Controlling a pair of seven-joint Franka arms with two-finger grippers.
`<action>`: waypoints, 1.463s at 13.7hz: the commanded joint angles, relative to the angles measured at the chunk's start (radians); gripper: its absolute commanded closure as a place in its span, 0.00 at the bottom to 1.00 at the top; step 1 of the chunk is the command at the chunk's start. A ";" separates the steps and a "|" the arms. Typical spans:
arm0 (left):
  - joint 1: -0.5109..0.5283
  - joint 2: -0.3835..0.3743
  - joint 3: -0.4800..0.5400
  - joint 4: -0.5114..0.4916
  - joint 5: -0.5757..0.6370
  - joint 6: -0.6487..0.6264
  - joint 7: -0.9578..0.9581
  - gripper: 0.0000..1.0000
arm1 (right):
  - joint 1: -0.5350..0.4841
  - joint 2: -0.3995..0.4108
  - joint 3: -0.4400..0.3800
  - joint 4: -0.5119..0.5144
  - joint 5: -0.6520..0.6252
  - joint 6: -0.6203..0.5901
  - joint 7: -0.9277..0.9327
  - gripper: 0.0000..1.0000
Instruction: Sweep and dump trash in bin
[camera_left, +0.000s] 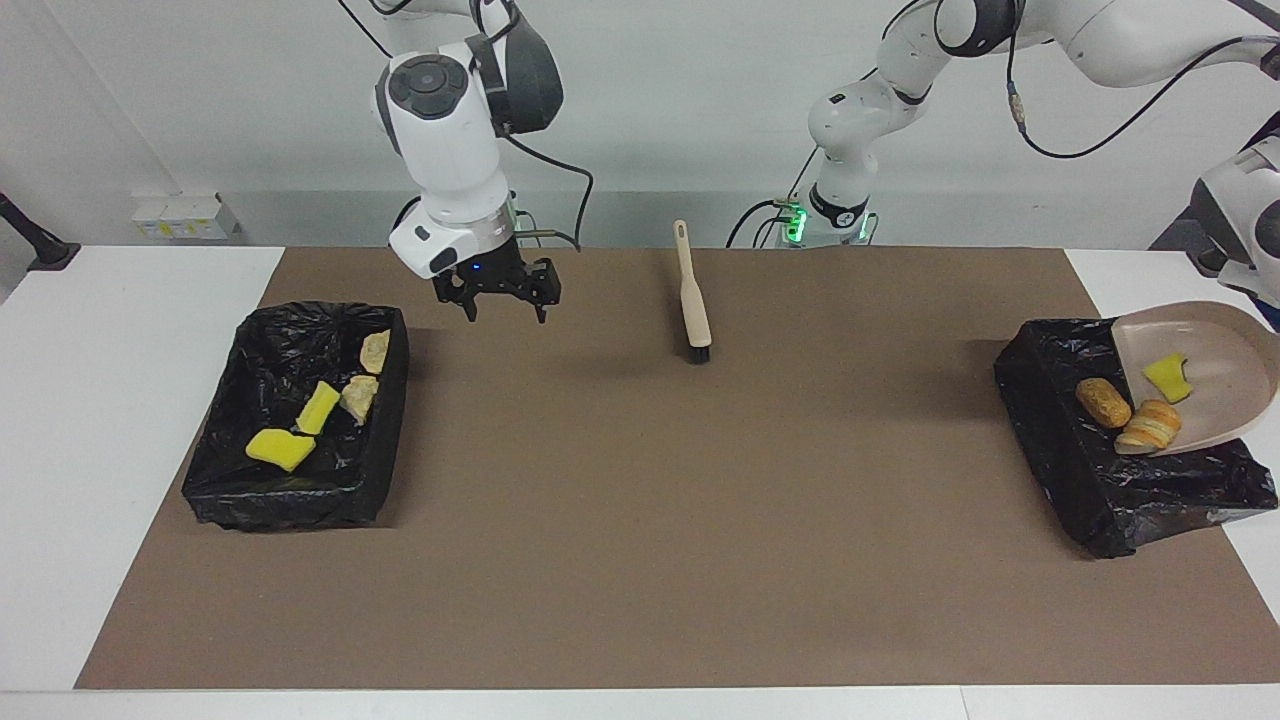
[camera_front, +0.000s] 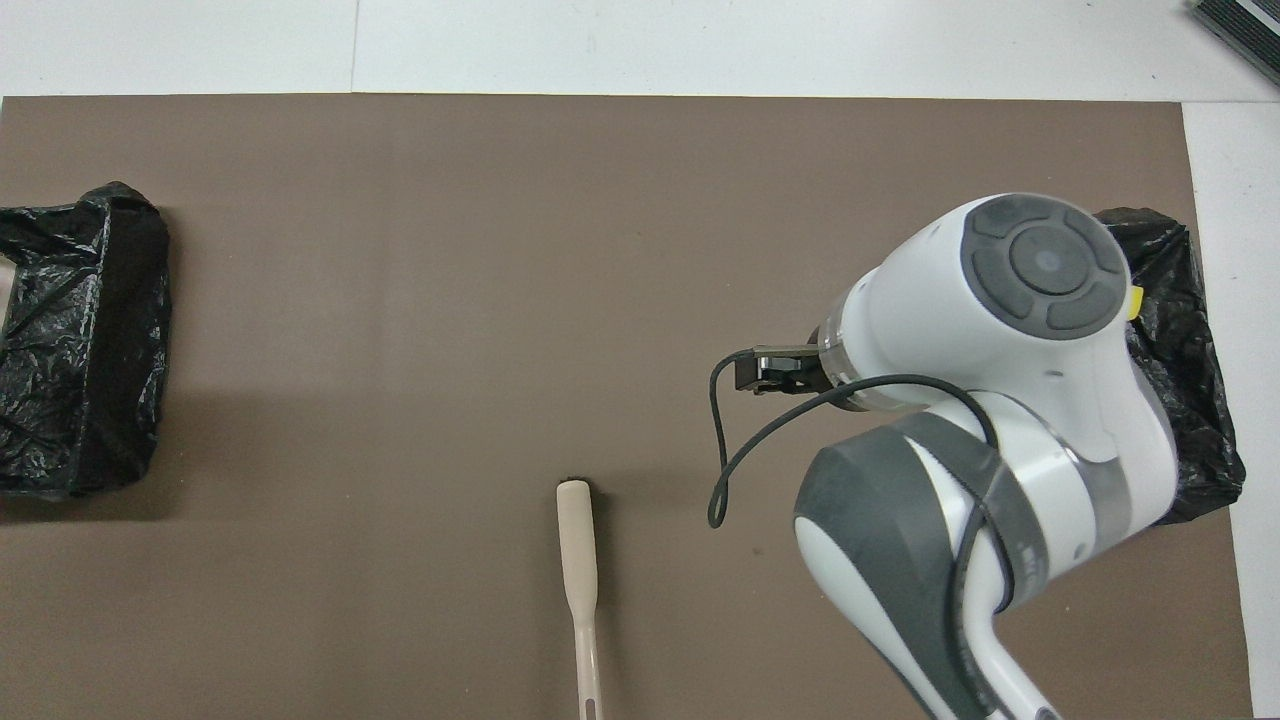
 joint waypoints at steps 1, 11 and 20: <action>-0.046 -0.056 0.014 -0.068 0.120 -0.022 -0.045 1.00 | -0.073 0.013 0.009 0.105 -0.037 -0.114 -0.077 0.00; -0.105 -0.078 0.005 0.030 0.144 -0.203 -0.184 1.00 | -0.167 0.024 -0.011 0.293 -0.116 -0.271 -0.155 0.00; -0.168 -0.064 0.001 0.148 -0.160 -0.380 -0.396 1.00 | -0.302 0.004 -0.011 0.202 -0.073 -0.221 -0.248 0.00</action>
